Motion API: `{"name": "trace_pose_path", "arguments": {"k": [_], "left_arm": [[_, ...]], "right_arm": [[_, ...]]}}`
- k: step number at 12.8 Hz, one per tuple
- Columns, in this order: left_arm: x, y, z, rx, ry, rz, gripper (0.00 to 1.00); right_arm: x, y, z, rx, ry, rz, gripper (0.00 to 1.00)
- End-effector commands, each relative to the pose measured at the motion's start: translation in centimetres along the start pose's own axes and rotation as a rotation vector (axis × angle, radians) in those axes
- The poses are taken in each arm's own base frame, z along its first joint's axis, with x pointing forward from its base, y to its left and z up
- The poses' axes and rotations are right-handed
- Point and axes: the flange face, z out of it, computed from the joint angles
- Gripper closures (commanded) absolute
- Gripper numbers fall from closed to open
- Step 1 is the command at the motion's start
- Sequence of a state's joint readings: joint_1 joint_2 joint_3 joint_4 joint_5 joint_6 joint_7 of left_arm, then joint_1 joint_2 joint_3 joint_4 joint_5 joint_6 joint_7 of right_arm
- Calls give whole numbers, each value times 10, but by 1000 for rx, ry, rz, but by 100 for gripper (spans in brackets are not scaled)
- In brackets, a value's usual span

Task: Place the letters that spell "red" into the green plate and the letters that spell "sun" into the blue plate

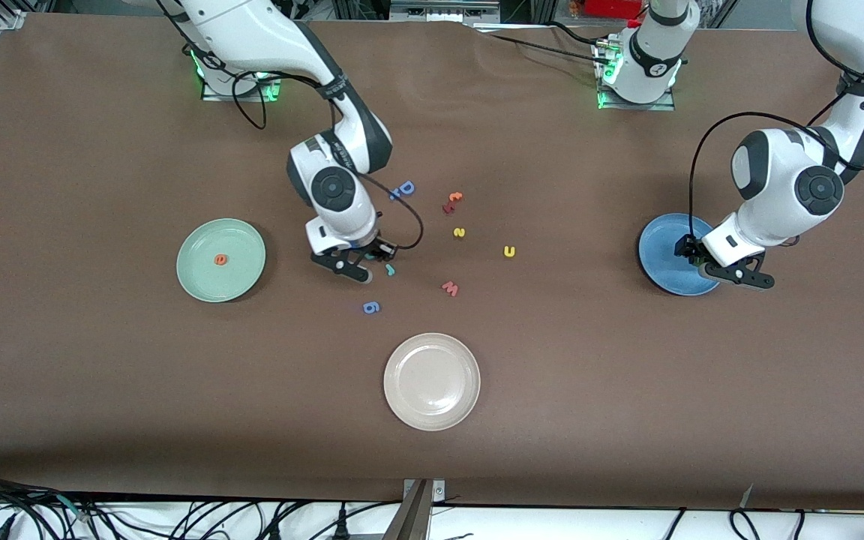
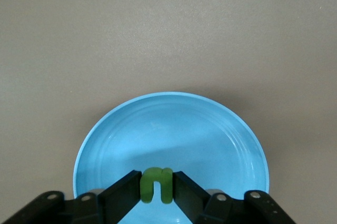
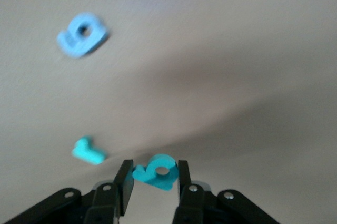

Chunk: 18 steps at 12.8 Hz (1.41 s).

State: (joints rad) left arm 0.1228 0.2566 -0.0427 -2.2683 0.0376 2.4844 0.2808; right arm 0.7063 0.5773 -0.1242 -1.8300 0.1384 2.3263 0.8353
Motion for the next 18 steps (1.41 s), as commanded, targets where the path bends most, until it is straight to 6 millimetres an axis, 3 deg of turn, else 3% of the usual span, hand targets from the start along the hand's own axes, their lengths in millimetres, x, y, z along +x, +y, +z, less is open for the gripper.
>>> {"name": "trace_pose_path", "arguments": {"k": [1, 3, 4, 6, 8, 9, 11, 14, 16, 18], "left_arm": [[5, 5, -6, 16, 11, 35, 0], [7, 6, -12, 10, 12, 19, 0], [11, 22, -18, 3, 15, 12, 0], [17, 64, -35, -50, 15, -103, 0], [22, 111, -48, -51, 6, -174, 0], [24, 138, -50, -51, 5, -215, 0], [26, 200, -52, -60, 2, -253, 0], [35, 270, -49, -66, 12, -194, 1], [45, 290, -39, -80, 35, -165, 1], [47, 303, -13, -87, 38, -145, 8]], "right_arm": [[39, 58, -39, -84, -56, -126, 88], [66, 110, -48, -121, -93, -188, 88], [78, 140, -48, -130, -108, -223, 87], [92, 195, -40, -138, -142, -261, 88], [99, 221, -28, -139, -160, -272, 87], [101, 227, -20, -144, -157, -263, 72], [101, 228, -14, -109, -183, -223, 0], [103, 211, -40, -87, -179, -236, 0], [100, 177, -68, -81, -179, -257, 0], [85, 136, -82, -66, -147, -246, 0]]}}
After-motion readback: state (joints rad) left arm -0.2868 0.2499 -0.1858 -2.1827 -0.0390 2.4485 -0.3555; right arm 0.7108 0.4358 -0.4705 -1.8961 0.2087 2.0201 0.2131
